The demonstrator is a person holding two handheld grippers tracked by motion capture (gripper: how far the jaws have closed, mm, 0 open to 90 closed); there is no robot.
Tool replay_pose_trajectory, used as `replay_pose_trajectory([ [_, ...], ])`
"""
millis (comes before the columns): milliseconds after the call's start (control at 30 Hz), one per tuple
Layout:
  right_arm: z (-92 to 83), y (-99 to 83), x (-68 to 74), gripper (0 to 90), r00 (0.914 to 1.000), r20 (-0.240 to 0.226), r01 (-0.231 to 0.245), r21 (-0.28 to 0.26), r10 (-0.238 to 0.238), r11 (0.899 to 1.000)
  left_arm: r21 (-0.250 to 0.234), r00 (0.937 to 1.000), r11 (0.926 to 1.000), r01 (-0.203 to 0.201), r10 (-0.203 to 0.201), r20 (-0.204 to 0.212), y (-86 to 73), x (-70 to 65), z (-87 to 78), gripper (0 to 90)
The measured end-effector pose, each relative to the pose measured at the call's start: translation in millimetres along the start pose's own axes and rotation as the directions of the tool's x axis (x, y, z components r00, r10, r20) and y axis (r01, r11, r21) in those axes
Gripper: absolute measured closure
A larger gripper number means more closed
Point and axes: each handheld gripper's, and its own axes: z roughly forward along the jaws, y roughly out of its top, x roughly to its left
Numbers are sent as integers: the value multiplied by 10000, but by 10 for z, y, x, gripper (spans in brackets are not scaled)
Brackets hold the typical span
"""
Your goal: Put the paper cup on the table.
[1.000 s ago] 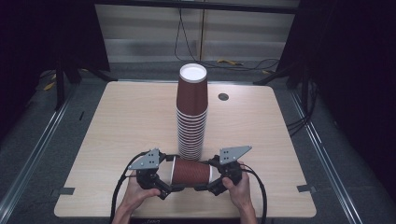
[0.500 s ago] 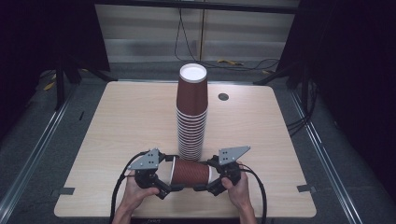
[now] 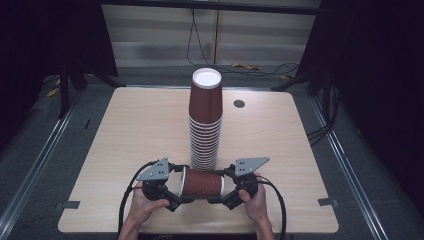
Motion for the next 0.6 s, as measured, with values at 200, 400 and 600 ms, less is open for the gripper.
replay_pose_trajectory([
  [200, -70, -24, 13, 131, 9991, 416, 7, -395, 9, 9992, 67, 9992, 9999, 147, -144, -374, 11, 6, -65, 52],
  [400, -165, -87, 53, 130, 9913, 1297, -133, -792, 236, 9968, 212, 9965, 9994, 282, -264, -794, 2, 5, -152, 52],
  [600, -268, -154, 90, 130, 9602, 2743, -183, -1264, 527, 9918, 404, 9919, 9981, 455, -403, -1206, -17, 27, -283, 50],
])
